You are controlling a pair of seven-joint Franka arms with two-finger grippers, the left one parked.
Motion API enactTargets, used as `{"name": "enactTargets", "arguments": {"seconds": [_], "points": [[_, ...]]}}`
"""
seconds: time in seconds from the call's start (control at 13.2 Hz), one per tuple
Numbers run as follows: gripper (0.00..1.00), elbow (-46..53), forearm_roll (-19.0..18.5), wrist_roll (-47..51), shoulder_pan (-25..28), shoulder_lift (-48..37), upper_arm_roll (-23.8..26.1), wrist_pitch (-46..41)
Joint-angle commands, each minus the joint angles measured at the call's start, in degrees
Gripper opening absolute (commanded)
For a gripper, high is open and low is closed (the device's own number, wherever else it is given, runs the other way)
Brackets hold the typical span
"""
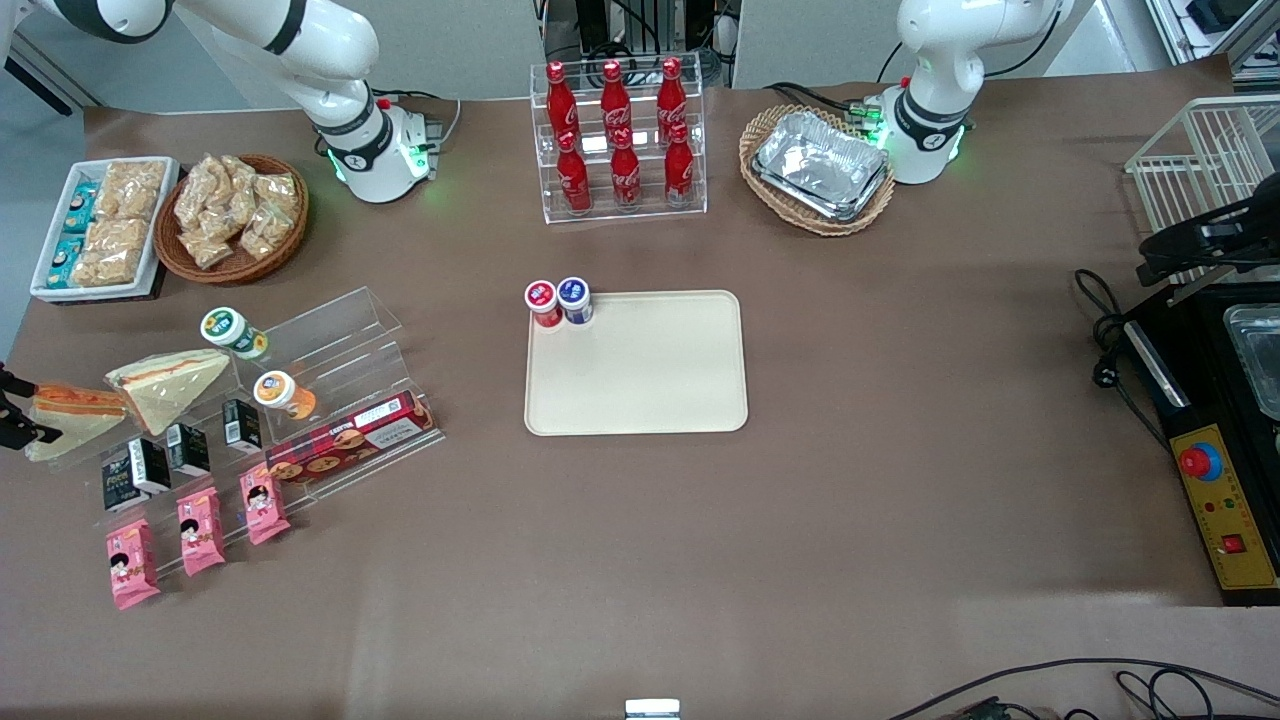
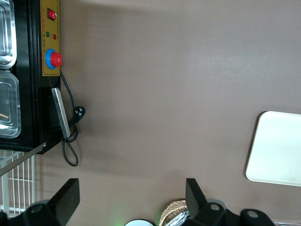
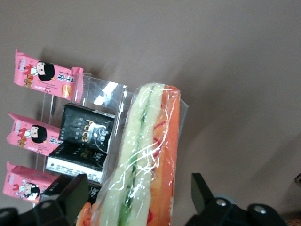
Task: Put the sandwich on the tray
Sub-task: 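Close the right gripper on the sandwich's wrapped edge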
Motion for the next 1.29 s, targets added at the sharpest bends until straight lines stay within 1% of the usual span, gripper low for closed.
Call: {"name": "enactTargets", "arguments": {"seconds": [0.0, 0.08, 0.15, 0.23, 0.3, 0.53, 0.68, 0.76, 0.84, 0.91, 0.99, 1.14, 1.22], "points": [[0.85, -0.4, 1.9, -0.5, -0.3, 0.7, 0.4, 0.6], [0.82, -0.7, 2.6, -0.5, -0.1, 0.7, 0.4, 0.5], [0.73, -0.7, 2.8, -0.6, -0.1, 0.7, 0.4, 0.4], [0.62, -0.7, 2.7, -0.7, -0.1, 0.7, 0.5, 0.2], [0.56, -0.6, 2.7, -1.7, 0.0, 0.5, 0.6, 0.0], [0.27, 0.1, 2.6, -5.2, -0.1, 0.2, 0.5, -0.3], [0.27, 1.3, 2.2, -5.5, -0.1, -0.1, 0.6, -1.7], [0.27, 3.7, 2.0, -5.6, 0.0, 0.0, 0.6, -5.0], [0.27, 6.8, 0.5, -5.6, 0.0, 0.2, 0.6, -9.1], [0.27, 9.4, -0.1, -6.2, 0.4, 0.1, 0.8, -12.8], [0.27, 11.4, -0.2, -8.0, 1.4, 0.0, 0.7, -16.0], [0.27, 13.8, -1.0, -13.2, 2.4, -0.2, 0.7, -18.9], [0.27, 13.9, -3.0, -15.6, 3.6, -0.8, 0.7, -19.5]]}}
